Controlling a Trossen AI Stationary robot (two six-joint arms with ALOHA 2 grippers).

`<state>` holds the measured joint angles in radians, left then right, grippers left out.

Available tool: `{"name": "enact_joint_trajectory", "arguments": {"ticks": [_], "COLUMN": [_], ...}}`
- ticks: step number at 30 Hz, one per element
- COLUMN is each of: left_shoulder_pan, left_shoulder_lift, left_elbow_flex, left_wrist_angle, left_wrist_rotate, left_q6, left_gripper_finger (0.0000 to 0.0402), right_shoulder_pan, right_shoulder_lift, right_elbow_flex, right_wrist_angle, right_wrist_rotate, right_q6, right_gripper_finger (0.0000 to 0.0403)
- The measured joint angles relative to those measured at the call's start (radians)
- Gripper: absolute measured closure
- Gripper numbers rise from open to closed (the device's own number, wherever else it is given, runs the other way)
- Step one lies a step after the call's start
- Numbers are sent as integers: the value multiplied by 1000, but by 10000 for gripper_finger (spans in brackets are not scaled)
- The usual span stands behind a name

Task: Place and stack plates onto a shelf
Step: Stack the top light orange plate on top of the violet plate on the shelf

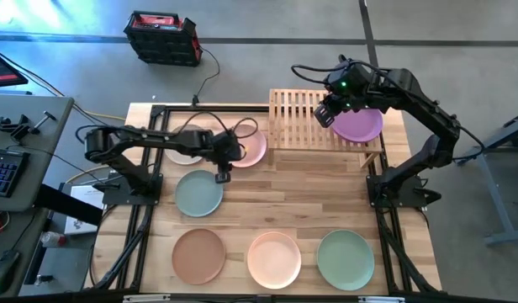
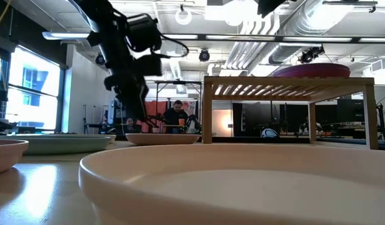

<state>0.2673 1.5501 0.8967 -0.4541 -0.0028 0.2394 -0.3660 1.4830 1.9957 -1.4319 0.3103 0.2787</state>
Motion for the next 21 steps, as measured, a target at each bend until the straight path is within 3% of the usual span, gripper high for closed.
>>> {"name": "enact_joint_trajectory", "arguments": {"ticks": [21], "left_shoulder_pan": [-10], "left_shoulder_lift": [162], "left_elbow_flex": [1], "left_wrist_angle": [72], "left_wrist_rotate": [-66], "left_q6": [0], "left_gripper_finger": [282], "right_shoulder_pan": [0], "right_shoulder_lift": [0], "right_elbow_flex": [0], "right_wrist_angle": [-1], "right_wrist_rotate": [-29], "right_q6": [0], "right_gripper_finger": [315]}}
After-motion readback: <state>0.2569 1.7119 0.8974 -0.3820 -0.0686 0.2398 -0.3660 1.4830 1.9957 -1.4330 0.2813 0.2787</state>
